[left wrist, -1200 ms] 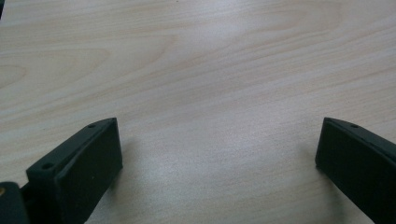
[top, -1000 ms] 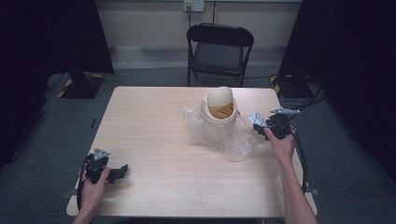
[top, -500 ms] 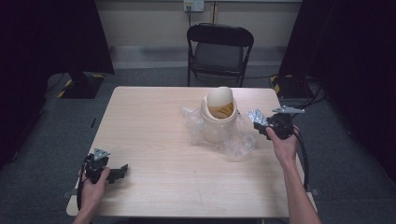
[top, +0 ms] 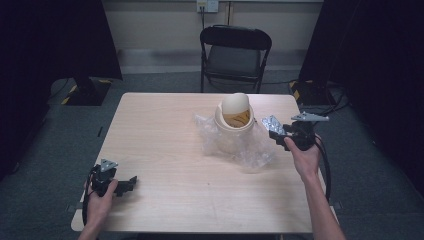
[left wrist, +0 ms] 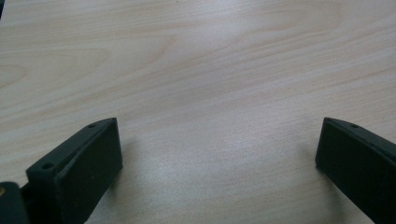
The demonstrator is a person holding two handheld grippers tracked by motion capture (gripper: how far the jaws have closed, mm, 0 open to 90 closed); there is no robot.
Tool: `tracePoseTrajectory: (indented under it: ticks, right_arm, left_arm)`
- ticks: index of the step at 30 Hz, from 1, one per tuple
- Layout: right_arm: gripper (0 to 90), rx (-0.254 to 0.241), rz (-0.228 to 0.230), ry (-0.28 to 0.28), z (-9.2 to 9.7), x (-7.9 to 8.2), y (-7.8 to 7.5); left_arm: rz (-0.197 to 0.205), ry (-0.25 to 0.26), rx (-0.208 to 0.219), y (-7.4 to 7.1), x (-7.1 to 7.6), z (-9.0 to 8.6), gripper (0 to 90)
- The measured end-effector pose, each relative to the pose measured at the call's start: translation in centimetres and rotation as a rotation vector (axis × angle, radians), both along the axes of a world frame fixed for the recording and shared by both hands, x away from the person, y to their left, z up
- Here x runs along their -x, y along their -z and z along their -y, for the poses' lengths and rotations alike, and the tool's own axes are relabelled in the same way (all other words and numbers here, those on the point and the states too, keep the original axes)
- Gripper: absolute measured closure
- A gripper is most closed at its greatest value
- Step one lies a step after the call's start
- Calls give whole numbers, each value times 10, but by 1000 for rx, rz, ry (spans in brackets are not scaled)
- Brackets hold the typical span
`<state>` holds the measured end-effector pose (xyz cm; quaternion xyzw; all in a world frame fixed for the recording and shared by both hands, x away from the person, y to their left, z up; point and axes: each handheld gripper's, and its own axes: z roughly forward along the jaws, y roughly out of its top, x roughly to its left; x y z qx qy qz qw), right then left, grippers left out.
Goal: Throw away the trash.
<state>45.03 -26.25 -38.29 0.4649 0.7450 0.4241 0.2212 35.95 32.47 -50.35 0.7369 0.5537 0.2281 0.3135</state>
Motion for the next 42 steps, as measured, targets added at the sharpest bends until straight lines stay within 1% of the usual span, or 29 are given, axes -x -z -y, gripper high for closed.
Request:
tracePoseTrajectory:
  ticks: [2, 5, 8, 9, 12, 13, 14, 17, 18, 19, 21, 22, 23, 25, 32, 40, 42]
  right_arm:
    - [341, -4, 13, -18, -6, 5, -6]
    - [341, -3, 23, -32, -10, 6, -10]
    - [341, -14, 33, -57, -19, 7, -17]
    - [341, -14, 33, -57, -19, 7, -17]
    - [341, -15, 29, -88, -29, 8, -21]
    - [341, -15, 29, -88, -29, 8, -21]
    - [341, -18, 24, -106, -35, 7, -21]
    - [341, -7, 17, -117, -42, 5, -22]
    - [341, -11, 14, -132, -48, 4, -22]
    - [341, -11, 14, -132, -48, 4, -22]
    - [341, 0, 6, -147, -54, 2, -21]
    - [341, 7, 3, -162, -61, 1, -21]
    - [341, 7, 3, -162, -61, 1, -21]
    - [341, 11, -2, -174, -68, -2, -20]
    - [341, 10, -17, -170, -71, -10, -20]
    - [341, 0, -15, -162, -75, -16, -24]
    - [342, -1, -7, -157, -78, -18, -29]
  left_arm:
    - [0, 0, 0, 0, 0, 0, 0]
    - [0, 0, 0, 0, 0, 0, 0]
    - [0, -1, 0, 0, 0, 0, 0]
    - [0, -1, 0, 0, 0, 0, 0]
    - [0, 0, 0, 0, 0, 0, 0]
    - [0, 0, 0, 0, 0, 0, 0]
    - [0, -1, 0, 0, 0, 0, 0]
    - [0, 0, 0, 0, 0, 0, 0]
    - [0, -1, 0, 0, 0, 0, 0]
    - [0, -1, 0, 0, 0, 0, 0]
    - [0, -1, 0, 0, 0, 0, 0]
    - [0, -1, 0, 0, 0, 0, 0]
    - [0, -1, 0, 0, 0, 0, 0]
    - [0, -1, 0, 0, 0, 0, 0]
    - [0, -2, -2, 0, 0, 0, 0]
    - [0, -3, -2, 0, 0, 0, 0]
    - [0, -2, -2, 0, 0, 0, 0]
